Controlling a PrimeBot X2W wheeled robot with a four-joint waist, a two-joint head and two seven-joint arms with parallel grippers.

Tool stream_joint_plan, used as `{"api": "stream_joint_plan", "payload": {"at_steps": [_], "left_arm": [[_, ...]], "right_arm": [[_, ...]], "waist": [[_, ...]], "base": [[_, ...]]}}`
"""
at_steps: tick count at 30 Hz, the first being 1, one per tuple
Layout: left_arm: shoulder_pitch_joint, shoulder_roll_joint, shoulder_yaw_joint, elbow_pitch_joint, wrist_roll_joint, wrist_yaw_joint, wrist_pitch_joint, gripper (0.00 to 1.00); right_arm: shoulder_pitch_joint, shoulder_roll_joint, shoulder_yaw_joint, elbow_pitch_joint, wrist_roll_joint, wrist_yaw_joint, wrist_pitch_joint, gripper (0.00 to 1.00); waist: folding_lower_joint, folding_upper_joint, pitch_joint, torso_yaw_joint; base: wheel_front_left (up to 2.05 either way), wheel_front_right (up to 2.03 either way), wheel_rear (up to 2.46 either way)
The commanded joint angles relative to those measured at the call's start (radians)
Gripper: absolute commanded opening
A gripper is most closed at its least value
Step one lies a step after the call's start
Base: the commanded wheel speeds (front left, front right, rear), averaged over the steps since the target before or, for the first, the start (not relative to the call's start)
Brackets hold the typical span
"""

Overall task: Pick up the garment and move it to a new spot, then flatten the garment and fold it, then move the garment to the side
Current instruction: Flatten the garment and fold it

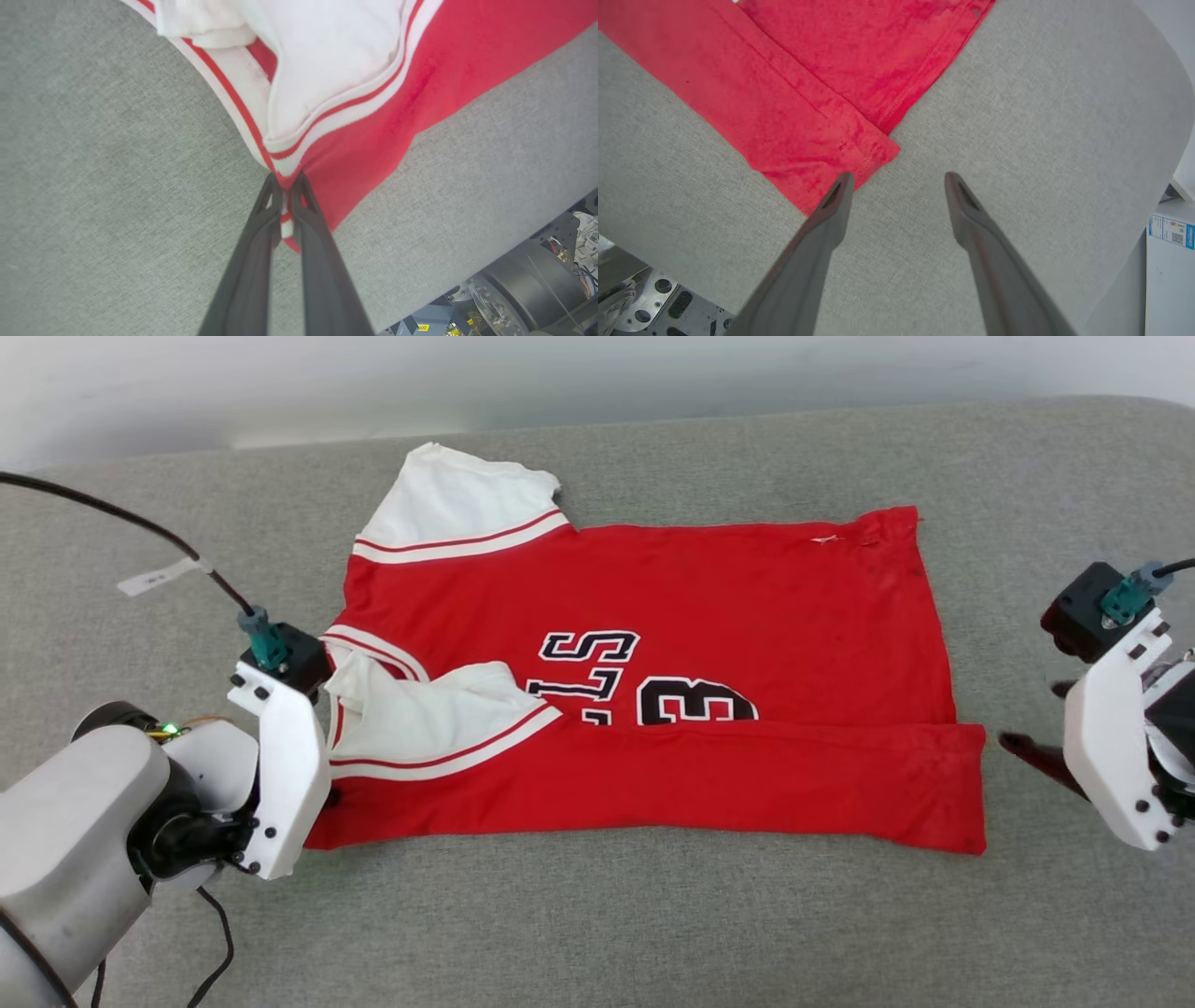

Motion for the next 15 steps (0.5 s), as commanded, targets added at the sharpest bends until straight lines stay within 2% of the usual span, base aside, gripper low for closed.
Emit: {"api": "stream_joint_plan", "payload": {"at_steps": [1, 4, 6, 11, 15], "left_arm": [[-0.011, 0.004, -0.004, -0.01, 0.0, 0.0, -0.008, 0.0], [-0.021, 0.002, -0.008, -0.035, 0.0, 0.0, -0.014, 0.0], [-0.025, -0.001, -0.011, -0.046, 0.008, 0.0, -0.02, 0.0], [-0.031, -0.006, -0.016, -0.06, 0.017, 0.0, -0.036, 0.0], [-0.032, -0.011, -0.019, -0.056, 0.02, 0.0, -0.053, 0.0]], "right_arm": [[-0.021, -0.015, 0.017, -0.005, 0.019, -0.001, 0.037, 1.0], [-0.032, -0.023, 0.053, 0.012, 0.082, -0.001, 0.127, 1.0], [-0.025, -0.007, 0.065, 0.038, 0.108, -0.001, 0.149, 1.0], [0.035, 0.081, 0.075, 0.145, 0.138, -0.001, 0.105, 1.0], [0.114, 0.169, 0.122, 0.233, 0.151, -0.001, 0.066, 1.0]], "waist": [[0.0, 0.0, 0.002, 0.007], [0.0, 0.0, 0.014, 0.018], [0.0, 0.0, 0.024, 0.025], [0.0, 0.0, 0.057, 0.042], [0.0, 0.0, 0.074, 0.052]], "base": [[0.0, 0.0, 0.0], [0.0, 0.0, 0.0], [0.0, 0.0, 0.0], [0.0, 0.0, 0.0], [0.0, 0.0, 0.0]]}}
